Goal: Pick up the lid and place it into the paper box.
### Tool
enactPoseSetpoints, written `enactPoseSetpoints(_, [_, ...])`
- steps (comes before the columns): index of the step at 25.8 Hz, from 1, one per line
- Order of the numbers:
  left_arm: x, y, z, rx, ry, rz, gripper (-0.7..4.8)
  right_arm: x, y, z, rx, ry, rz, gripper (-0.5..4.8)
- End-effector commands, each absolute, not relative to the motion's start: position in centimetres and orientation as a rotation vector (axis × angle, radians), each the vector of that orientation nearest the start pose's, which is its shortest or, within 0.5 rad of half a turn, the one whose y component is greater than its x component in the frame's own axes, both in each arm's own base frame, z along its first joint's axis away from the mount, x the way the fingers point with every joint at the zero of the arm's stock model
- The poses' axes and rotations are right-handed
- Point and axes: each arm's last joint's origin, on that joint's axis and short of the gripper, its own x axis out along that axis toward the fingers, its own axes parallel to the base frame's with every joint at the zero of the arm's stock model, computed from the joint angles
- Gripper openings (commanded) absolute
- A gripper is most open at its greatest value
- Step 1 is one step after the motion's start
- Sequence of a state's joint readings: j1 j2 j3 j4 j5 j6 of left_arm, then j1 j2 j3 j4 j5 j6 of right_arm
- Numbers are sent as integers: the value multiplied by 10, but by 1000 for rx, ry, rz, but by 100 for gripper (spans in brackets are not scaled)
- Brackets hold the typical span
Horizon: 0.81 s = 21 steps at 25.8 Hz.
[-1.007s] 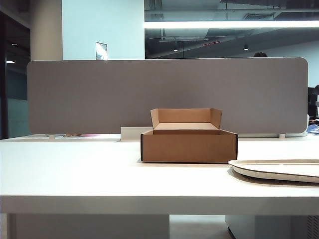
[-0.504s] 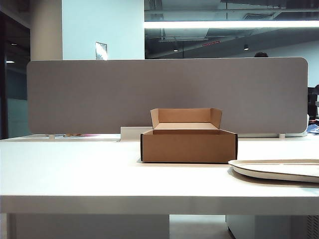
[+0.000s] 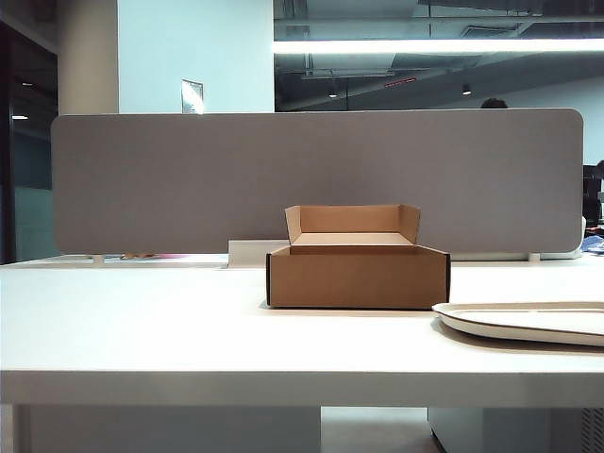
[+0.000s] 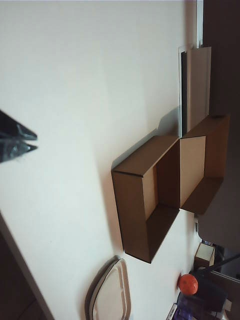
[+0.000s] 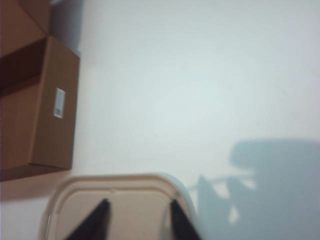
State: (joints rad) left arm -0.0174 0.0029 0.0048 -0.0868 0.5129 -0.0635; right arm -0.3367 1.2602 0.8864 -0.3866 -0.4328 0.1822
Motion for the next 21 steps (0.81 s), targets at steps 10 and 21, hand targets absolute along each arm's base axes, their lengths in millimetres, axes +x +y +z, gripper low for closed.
enactPoseSetpoints(10, [93, -16, 159, -76, 85, -536, -5, 262, -110, 210, 758, 845, 222, 306])
enactPoseSetpoints(21, [93, -16, 159, -76, 84, -536, -5, 270, -113, 180, 694, 932, 253, 306])
